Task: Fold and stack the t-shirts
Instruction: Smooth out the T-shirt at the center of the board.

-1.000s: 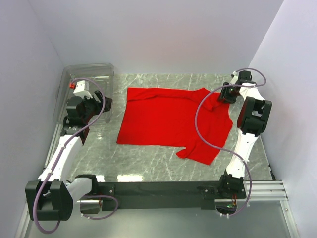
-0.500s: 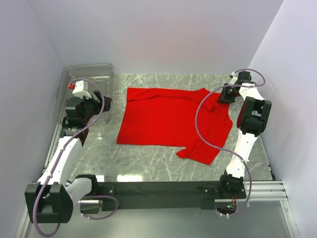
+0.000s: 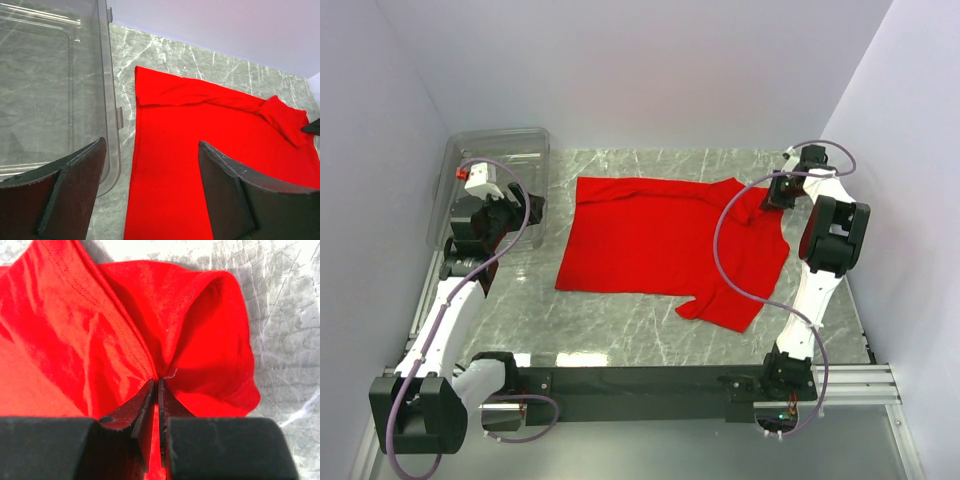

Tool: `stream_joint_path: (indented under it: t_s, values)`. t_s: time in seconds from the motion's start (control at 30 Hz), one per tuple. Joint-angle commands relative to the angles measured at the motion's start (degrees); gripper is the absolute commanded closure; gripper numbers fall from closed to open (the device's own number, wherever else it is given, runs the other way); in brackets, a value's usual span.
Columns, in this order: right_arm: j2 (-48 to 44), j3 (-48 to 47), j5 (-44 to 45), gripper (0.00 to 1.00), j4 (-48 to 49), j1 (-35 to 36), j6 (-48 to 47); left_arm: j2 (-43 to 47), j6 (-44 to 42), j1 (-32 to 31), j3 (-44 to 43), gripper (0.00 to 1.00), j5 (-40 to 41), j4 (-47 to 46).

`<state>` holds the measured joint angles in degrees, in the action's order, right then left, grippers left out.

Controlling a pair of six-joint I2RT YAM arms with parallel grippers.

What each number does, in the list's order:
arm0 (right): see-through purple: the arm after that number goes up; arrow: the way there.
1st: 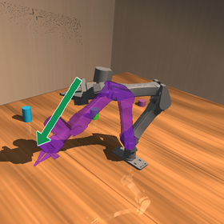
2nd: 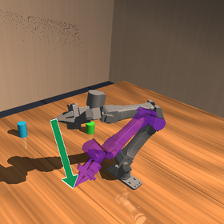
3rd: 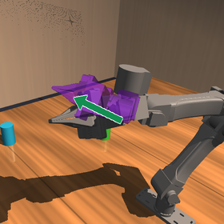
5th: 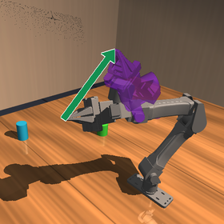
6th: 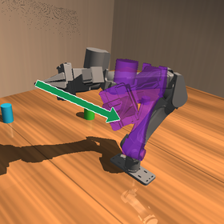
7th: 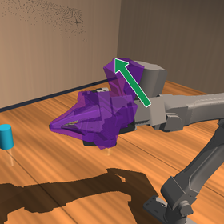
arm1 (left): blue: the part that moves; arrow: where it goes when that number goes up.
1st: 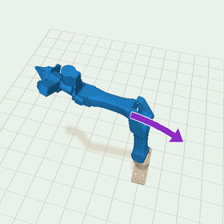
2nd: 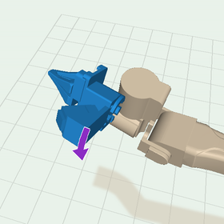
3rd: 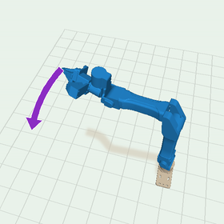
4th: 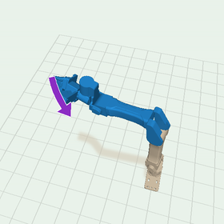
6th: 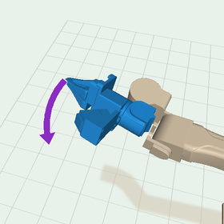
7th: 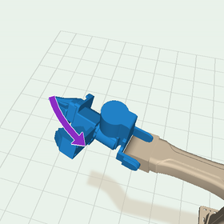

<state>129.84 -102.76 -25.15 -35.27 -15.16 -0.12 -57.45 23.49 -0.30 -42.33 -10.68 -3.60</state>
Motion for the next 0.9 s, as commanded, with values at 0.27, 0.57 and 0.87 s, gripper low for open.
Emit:
stream_joint_path:
  t_s: [0.27,0.57,0.87]
  values:
    - [-8.5,1.9,-0.2,0.94,1.9,0.4,-2.3,2.1,0.5,0.2,0.8,0.2,-0.2,-1.2]
    - [-11.9,4.6,-0.3,0.95,2.6,2.0,-5.5,2.2,0.6,0.2,0.8,0.2,-0.2,-1.4]
    - [-17.8,9.9,-4.0,0.97,-0.2,7.0,-20.5,2.4,0.7,0.2,1.0,0.2,-0.5,-1.7]
